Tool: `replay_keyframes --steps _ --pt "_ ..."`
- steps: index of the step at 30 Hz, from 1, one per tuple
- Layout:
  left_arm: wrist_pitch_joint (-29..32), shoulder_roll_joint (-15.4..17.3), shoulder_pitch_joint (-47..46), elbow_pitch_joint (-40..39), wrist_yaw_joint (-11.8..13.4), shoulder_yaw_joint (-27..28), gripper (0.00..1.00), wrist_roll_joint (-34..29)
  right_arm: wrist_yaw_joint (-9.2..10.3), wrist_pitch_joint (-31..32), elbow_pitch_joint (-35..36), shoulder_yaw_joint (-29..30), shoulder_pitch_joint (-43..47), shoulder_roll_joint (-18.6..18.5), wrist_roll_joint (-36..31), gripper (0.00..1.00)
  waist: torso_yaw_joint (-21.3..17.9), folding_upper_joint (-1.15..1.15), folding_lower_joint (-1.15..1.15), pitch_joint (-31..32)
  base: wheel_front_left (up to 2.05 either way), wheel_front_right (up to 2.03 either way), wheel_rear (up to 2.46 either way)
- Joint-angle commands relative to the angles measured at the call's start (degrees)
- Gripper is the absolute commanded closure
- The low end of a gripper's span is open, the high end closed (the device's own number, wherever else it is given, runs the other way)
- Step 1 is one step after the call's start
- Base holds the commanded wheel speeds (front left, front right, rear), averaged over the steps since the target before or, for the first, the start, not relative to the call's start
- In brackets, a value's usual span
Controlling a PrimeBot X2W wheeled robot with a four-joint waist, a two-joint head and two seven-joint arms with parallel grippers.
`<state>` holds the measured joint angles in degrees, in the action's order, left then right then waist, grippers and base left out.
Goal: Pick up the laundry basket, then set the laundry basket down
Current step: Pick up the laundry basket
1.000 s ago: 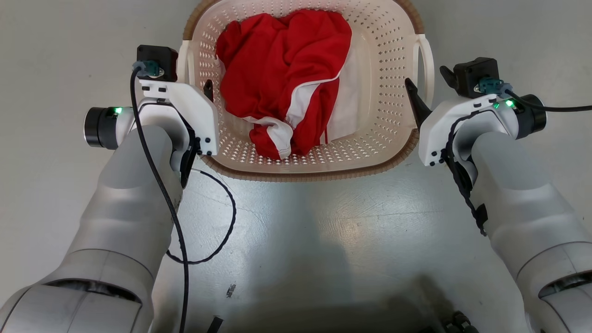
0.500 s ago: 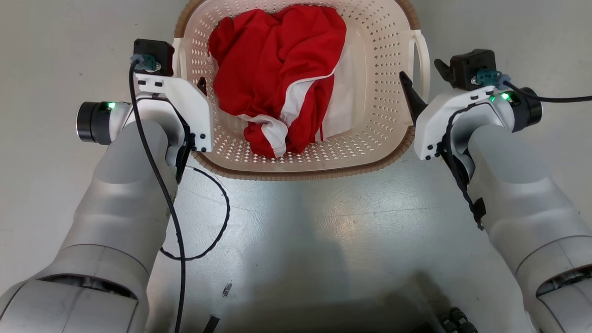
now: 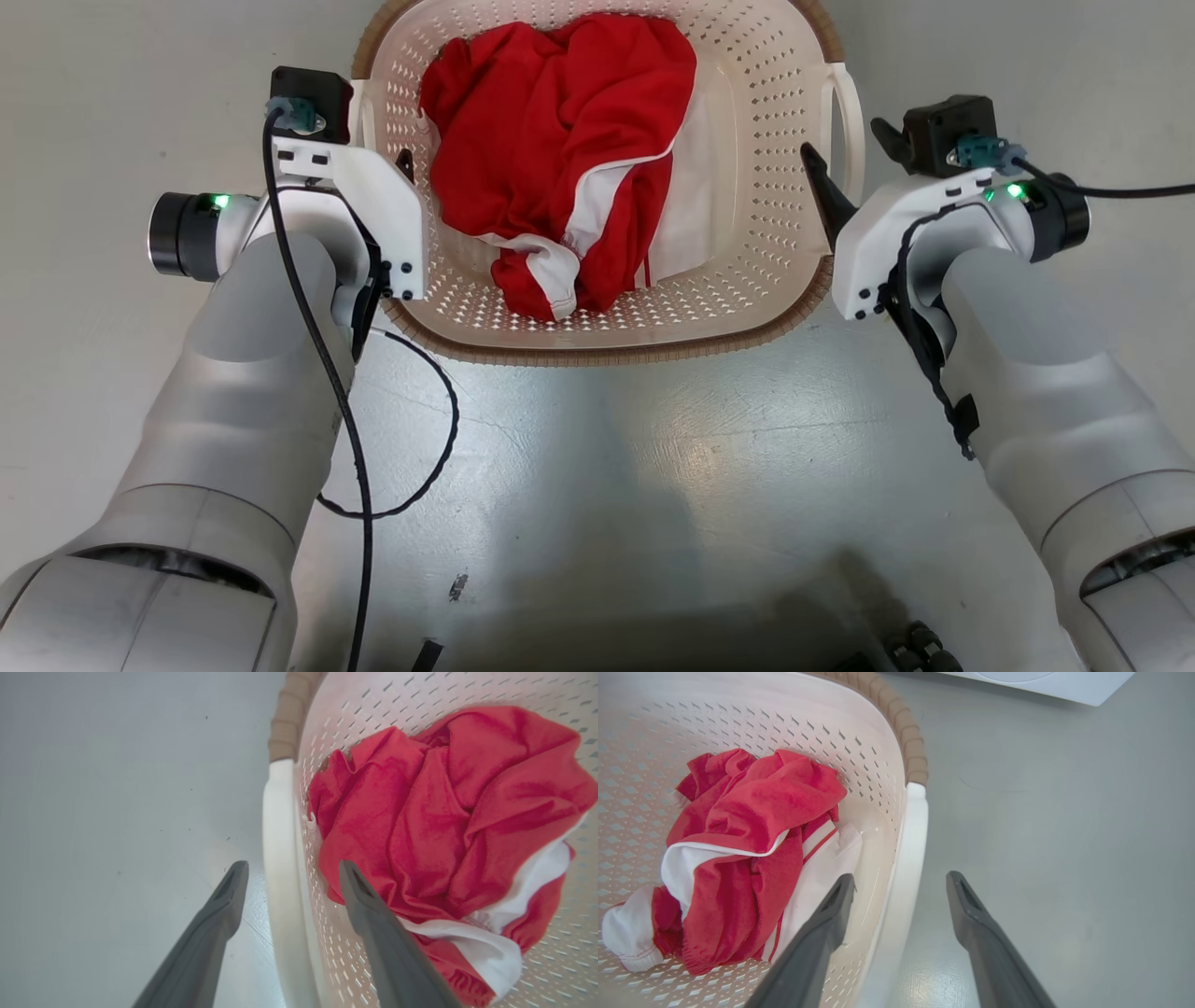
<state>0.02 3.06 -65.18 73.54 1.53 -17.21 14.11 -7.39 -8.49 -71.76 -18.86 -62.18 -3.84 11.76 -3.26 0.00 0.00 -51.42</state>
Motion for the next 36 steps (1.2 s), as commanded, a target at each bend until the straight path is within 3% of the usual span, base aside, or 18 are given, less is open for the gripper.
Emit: replay_keyframes --steps 1,18,19,20,21,36 --pt "0.2 1.8 0.3 -0.4 0.6 0.4 0.0 0.3 -0.1 0.0 0.1 -1.0 1.3 1.0 0.5 0.0 0.0 0.0 0.0 0.1 0.0 0.0 0.0" --pt "0.4 2.3 -0.1 -0.1 0.8 -0.7 0.0 1.2 -0.1 0.1 -0.6 -2.7 1.3 1.0 3.1 0.0 -0.3 0.0 0.0 -0.2 0.0 0.0 0.0" --pt "0.4 2.3 -0.1 -0.1 0.8 -0.8 0.03 1.2 -0.1 0.2 -0.6 -2.7 1.4 1.0 3.5 0.45 -0.3 0.0 0.0 -0.2 0.0 0.0 0.0" --pt "0.5 2.3 -0.1 -0.1 0.6 -1.0 0.57 1.2 -0.1 0.7 -0.7 -2.7 1.6 1.0 3.9 1.0 -0.3 0.0 0.0 -0.2 0.0 0.0 0.0" --pt "0.5 2.2 -0.2 -0.1 0.5 -1.1 1.0 1.2 -0.1 1.3 -0.7 -3.0 1.8 1.0 4.3 1.0 -0.2 0.0 0.0 -0.3 0.0 0.0 0.0" --pt "-0.1 1.8 1.1 0.1 1.1 -1.5 1.0 2.8 -0.1 3.5 -1.4 -4.4 2.5 1.0 5.9 1.0 0.3 0.0 0.0 1.2 0.0 0.0 0.0"
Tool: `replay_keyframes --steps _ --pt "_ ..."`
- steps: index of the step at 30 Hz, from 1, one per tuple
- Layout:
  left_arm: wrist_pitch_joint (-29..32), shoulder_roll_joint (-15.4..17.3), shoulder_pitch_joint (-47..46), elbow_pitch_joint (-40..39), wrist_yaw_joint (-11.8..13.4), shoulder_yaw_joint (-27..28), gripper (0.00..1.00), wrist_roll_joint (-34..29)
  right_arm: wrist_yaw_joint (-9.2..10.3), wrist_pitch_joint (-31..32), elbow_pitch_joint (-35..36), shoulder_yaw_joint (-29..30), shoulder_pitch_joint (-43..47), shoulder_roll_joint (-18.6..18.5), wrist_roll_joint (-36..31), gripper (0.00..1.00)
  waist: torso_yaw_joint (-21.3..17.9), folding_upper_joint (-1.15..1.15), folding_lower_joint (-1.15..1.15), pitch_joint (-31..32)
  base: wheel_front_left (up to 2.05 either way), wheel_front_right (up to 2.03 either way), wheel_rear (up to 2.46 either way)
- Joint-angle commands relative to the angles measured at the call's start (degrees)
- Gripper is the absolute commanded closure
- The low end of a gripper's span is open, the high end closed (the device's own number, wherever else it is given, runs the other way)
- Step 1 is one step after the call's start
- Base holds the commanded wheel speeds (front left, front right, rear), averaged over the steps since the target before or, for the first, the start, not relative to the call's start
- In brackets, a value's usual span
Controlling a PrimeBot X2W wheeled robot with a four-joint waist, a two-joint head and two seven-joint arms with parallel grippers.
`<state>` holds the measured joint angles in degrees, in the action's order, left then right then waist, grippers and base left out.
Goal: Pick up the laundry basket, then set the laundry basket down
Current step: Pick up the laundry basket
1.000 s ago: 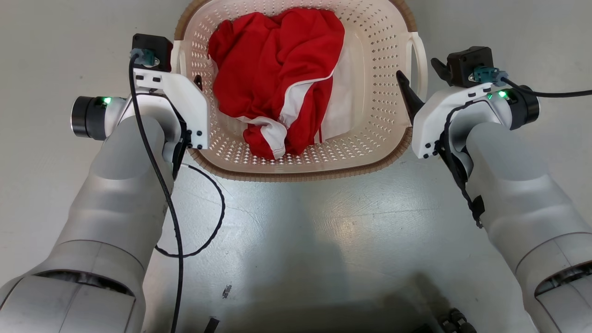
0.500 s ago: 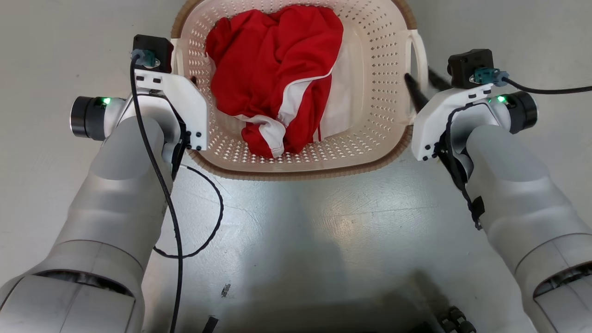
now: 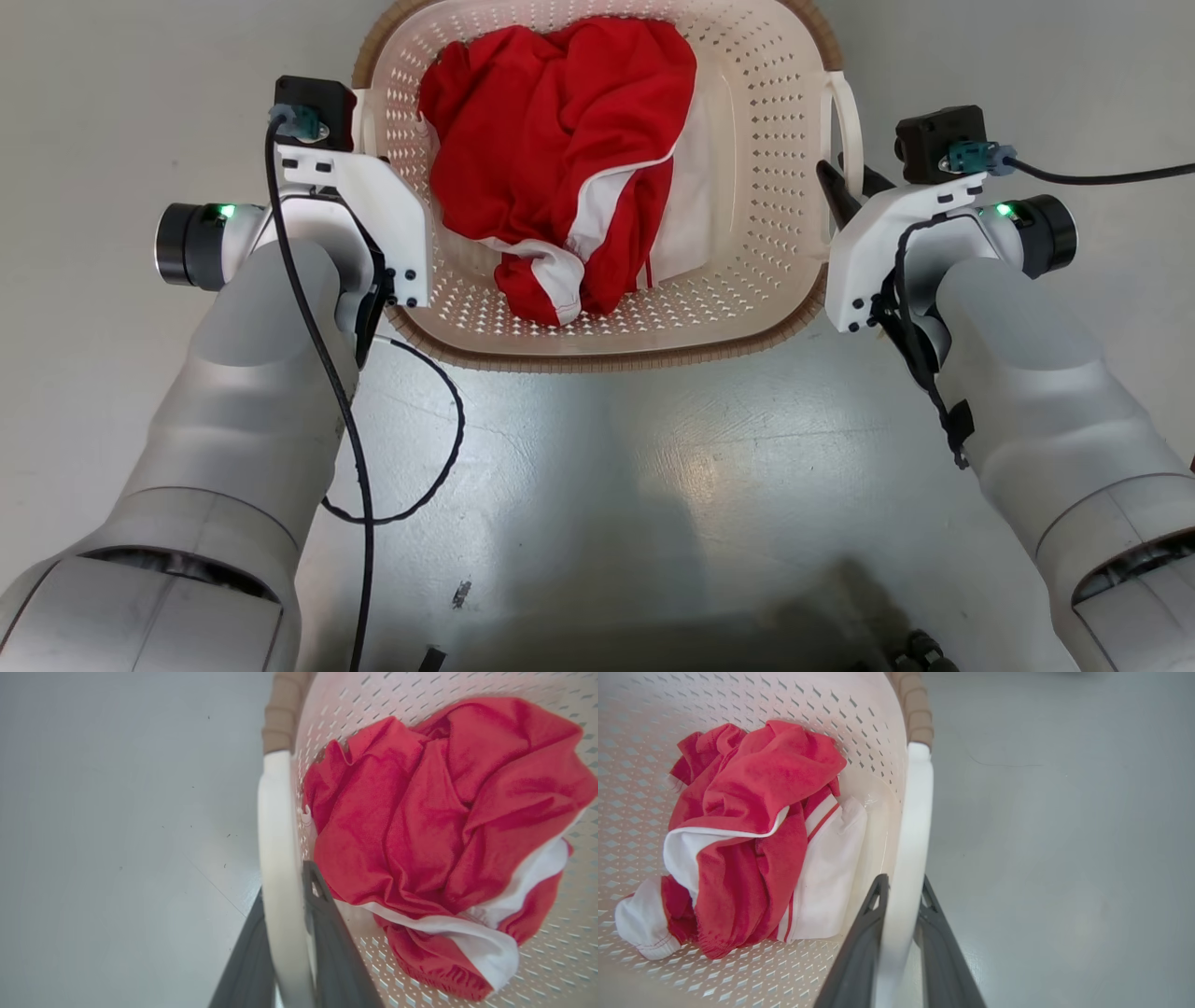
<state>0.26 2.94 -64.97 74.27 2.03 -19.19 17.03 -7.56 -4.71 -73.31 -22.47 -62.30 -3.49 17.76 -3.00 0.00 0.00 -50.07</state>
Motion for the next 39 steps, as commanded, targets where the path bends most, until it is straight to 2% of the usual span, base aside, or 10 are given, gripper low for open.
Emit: replay_keyframes --steps 1,19,31,39 --pt "-0.2 1.8 1.3 -0.6 0.8 0.4 1.0 0.1 0.08 0.4 0.1 -1.1 3.0 0.6 0.2 1.0 0.0 0.0 0.0 0.5 0.0 0.0 0.0" --pt "4.4 1.5 9.7 -0.4 -0.4 -0.8 1.0 1.9 0.08 8.7 4.4 -8.2 10.8 0.6 7.8 1.0 -1.1 0.0 0.0 11.9 0.0 0.0 0.0" --pt "8.1 0.6 19.1 -0.3 -2.0 -1.4 1.0 4.3 0.08 12.8 4.2 -12.0 18.0 0.6 12.8 1.0 -1.1 0.0 0.0 25.6 0.0 0.0 0.0" --pt "10.3 0.0 27.4 -0.3 -1.9 -2.3 1.0 6.2 0.08 16.2 4.5 -15.5 24.9 0.6 15.6 1.0 -0.3 0.0 0.0 36.3 0.0 0.0 0.0"
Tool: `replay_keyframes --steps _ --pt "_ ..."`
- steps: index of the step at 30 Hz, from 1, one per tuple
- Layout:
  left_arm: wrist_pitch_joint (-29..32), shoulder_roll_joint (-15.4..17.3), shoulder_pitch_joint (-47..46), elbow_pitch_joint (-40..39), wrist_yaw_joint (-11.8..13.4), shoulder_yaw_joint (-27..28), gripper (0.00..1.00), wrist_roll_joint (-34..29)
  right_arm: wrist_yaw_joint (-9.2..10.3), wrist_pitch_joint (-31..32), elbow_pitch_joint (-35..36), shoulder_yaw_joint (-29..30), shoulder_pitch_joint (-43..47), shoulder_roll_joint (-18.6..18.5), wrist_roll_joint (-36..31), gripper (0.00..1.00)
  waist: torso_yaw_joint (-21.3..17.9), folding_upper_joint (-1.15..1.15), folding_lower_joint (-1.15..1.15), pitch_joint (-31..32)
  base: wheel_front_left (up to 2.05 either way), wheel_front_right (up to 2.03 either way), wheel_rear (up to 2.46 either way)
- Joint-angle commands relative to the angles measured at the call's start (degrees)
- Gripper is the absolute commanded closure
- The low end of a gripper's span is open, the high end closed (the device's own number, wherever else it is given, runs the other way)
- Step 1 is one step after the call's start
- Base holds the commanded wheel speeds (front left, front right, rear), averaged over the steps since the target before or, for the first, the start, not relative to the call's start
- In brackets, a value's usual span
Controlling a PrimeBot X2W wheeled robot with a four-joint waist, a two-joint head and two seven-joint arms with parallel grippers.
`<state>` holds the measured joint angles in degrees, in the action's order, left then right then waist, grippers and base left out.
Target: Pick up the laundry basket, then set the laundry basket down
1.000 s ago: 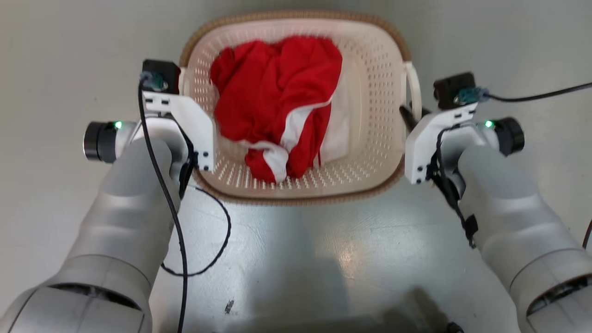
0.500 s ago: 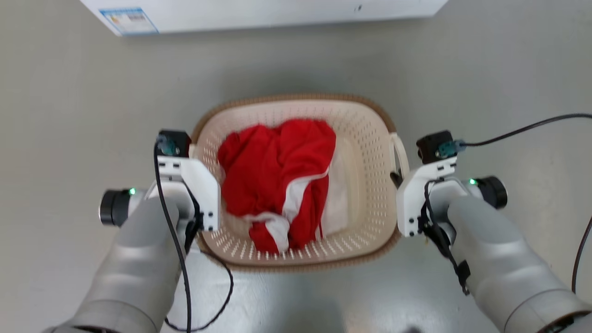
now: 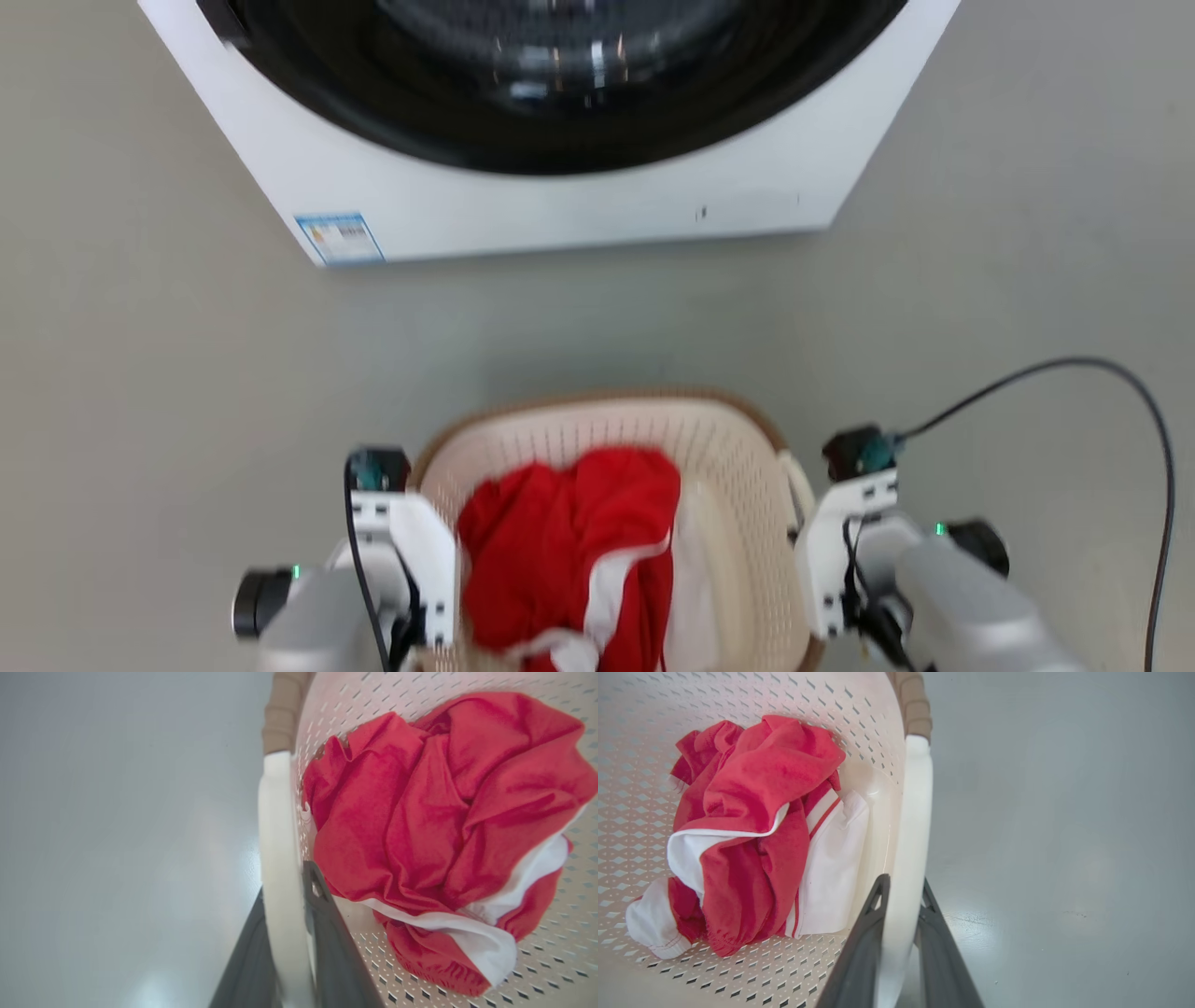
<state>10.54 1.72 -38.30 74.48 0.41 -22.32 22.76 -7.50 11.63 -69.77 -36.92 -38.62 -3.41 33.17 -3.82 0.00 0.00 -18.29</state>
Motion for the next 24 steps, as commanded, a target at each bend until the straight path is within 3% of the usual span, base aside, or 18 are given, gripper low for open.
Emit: replay_keyframes --steps 1,13,24 --pt "0.4 1.2 1.6 -0.5 -0.2 0.6 1.0 0.6 0.01 0.3 1.0 -1.6 2.0 0.5 0.4 1.0 0.7 0.0 0.0 5.8 0.0 0.0 0.0" --pt "5.4 1.2 10.0 -4.5 -0.7 -5.6 1.0 6.2 0.01 4.9 2.5 -5.7 8.3 0.5 3.9 1.0 2.1 0.0 0.0 17.1 0.0 0.0 0.0" --pt "9.5 1.2 11.8 -6.7 -0.1 -10.1 1.0 10.5 0.01 6.8 3.3 -7.6 9.3 0.5 5.8 1.0 2.0 0.0 0.0 18.9 0.0 0.0 0.0"
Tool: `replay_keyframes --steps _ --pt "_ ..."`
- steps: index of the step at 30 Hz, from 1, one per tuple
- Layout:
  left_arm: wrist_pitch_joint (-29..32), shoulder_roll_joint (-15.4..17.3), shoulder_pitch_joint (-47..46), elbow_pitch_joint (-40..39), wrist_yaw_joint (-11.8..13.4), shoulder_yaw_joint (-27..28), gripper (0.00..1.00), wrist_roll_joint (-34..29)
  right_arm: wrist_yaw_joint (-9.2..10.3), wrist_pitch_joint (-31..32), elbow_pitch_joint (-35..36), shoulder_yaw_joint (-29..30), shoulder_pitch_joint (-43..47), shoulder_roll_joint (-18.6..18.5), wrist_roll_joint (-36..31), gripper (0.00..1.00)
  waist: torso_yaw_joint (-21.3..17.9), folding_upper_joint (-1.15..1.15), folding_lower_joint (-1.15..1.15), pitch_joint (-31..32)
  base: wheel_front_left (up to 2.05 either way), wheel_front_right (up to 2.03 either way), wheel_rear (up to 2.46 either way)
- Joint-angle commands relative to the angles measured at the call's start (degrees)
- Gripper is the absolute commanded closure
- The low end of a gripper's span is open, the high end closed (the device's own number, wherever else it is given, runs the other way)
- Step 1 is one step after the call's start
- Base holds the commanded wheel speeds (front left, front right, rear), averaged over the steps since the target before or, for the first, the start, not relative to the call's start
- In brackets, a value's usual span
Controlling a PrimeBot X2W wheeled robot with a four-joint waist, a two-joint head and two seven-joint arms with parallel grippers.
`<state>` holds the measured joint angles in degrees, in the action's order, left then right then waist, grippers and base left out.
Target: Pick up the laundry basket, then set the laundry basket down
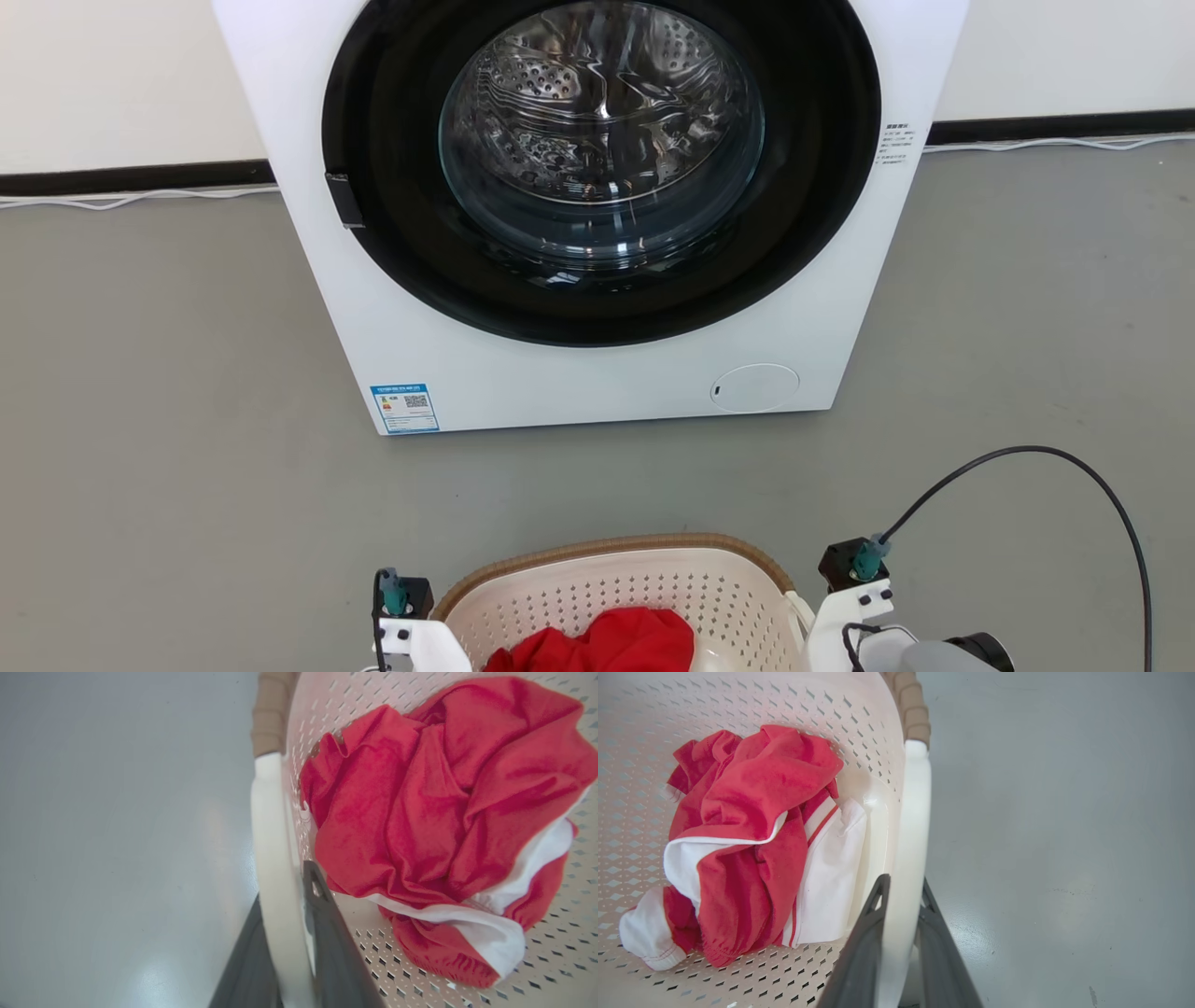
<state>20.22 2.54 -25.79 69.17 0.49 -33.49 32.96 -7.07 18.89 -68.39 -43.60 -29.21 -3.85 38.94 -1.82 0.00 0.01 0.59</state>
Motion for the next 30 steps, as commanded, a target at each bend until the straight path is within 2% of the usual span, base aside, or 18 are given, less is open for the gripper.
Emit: replay_keyframes --steps 1,30 --pt "0.0 0.3 -0.6 -1.5 -0.1 0.8 1.0 0.6 -0.42 -0.3 1.9 -1.1 -0.1 1.0 0.2 1.0 -0.1 0.0 -0.01 0.0 0.0 0.0 0.0" --pt "-0.6 0.3 -1.6 -1.1 1.2 -5.1 1.0 6.7 -0.42 -0.3 1.5 -4.5 -1.1 1.0 3.8 1.0 -1.4 0.0 -0.01 -1.0 0.0 0.0 0.0"
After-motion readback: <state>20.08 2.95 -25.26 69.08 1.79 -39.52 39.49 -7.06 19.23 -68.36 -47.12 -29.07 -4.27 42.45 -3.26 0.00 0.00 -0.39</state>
